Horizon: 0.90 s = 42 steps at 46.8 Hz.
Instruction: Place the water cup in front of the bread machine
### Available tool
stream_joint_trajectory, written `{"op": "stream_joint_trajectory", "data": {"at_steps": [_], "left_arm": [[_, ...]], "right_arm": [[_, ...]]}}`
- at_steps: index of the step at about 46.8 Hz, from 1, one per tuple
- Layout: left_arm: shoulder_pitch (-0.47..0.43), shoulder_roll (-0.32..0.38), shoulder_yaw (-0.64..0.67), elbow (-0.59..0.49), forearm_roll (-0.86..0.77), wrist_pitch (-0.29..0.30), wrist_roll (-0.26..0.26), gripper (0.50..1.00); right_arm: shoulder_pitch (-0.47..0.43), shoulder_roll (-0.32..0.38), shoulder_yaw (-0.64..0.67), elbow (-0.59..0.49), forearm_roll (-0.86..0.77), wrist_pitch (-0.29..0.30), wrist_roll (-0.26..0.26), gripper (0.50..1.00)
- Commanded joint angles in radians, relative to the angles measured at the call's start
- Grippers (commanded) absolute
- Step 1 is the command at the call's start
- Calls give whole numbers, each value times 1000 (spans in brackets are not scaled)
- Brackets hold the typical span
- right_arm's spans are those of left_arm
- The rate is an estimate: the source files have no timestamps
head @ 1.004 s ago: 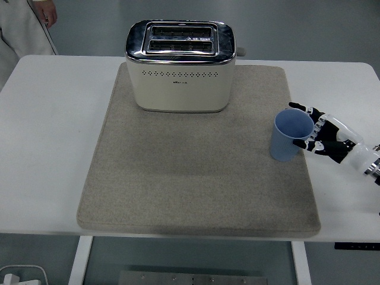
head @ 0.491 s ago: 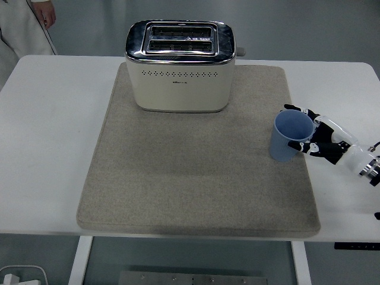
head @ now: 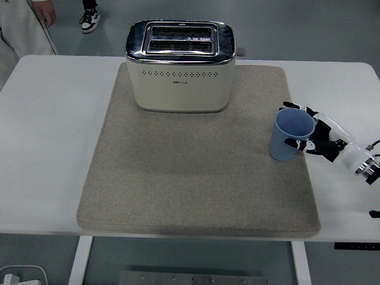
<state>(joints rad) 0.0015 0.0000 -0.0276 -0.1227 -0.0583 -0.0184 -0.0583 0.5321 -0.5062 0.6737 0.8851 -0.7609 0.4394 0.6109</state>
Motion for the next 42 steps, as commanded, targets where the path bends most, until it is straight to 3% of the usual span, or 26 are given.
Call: {"op": "stream_joint_trajectory", "data": {"at_steps": [1, 9, 17, 36, 42], "left_arm": [[0, 0, 0, 0, 0, 0, 0, 1000], [0, 0, 0, 0, 0, 0, 0, 1000], [0, 0, 0, 0, 0, 0, 0, 1000], [0, 0, 0, 0, 0, 0, 0, 1000], [0, 0, 0, 0, 0, 0, 0, 1000]], "right_arm": [[-1, 1, 0, 0, -8, -2, 0, 897], [0, 21, 1, 0, -31, -15, 0, 770], [0, 26, 6, 0, -40, -16, 0, 691], [34, 28, 44, 2, -35, -8, 0, 668], [60, 70, 44, 2, -37, -8, 0, 668]]}}
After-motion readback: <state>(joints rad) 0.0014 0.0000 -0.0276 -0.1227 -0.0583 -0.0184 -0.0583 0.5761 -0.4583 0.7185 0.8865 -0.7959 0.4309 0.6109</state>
